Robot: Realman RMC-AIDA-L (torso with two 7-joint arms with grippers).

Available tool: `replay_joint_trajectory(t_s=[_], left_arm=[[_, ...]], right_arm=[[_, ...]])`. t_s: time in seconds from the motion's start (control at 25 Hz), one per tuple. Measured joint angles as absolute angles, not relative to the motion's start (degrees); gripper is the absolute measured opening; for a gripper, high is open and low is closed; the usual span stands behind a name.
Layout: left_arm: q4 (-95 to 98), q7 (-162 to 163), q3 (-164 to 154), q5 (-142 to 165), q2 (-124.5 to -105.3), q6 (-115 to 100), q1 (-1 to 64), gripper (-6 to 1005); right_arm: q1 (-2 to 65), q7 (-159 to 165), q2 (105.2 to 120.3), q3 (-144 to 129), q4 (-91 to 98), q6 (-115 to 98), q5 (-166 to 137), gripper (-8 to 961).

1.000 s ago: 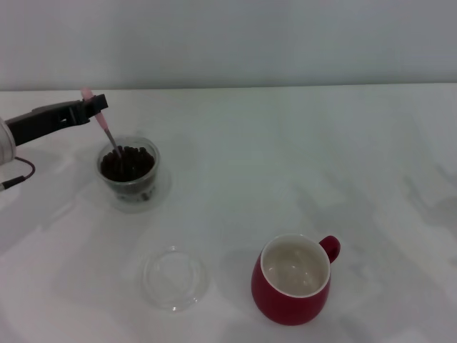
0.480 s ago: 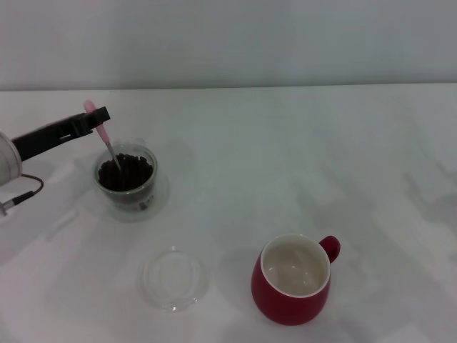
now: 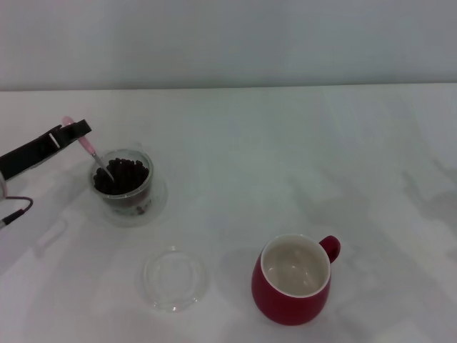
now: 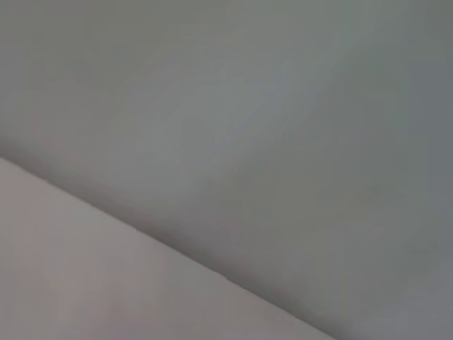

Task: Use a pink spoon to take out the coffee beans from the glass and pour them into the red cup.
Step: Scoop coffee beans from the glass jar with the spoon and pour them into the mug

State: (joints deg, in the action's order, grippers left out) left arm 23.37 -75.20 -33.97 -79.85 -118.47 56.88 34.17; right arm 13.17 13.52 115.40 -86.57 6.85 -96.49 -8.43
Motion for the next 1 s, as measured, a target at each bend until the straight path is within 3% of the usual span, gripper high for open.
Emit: replay_joint_trajectory(t_s=[1.0], left_arm=[[20.1,-71.7,-34.0,-86.0,-118.24,58.8,32.3,134]], right_arm=[[14.8,15.2,115.31,-86.5,7.6,-94.5,-8.3,675]])
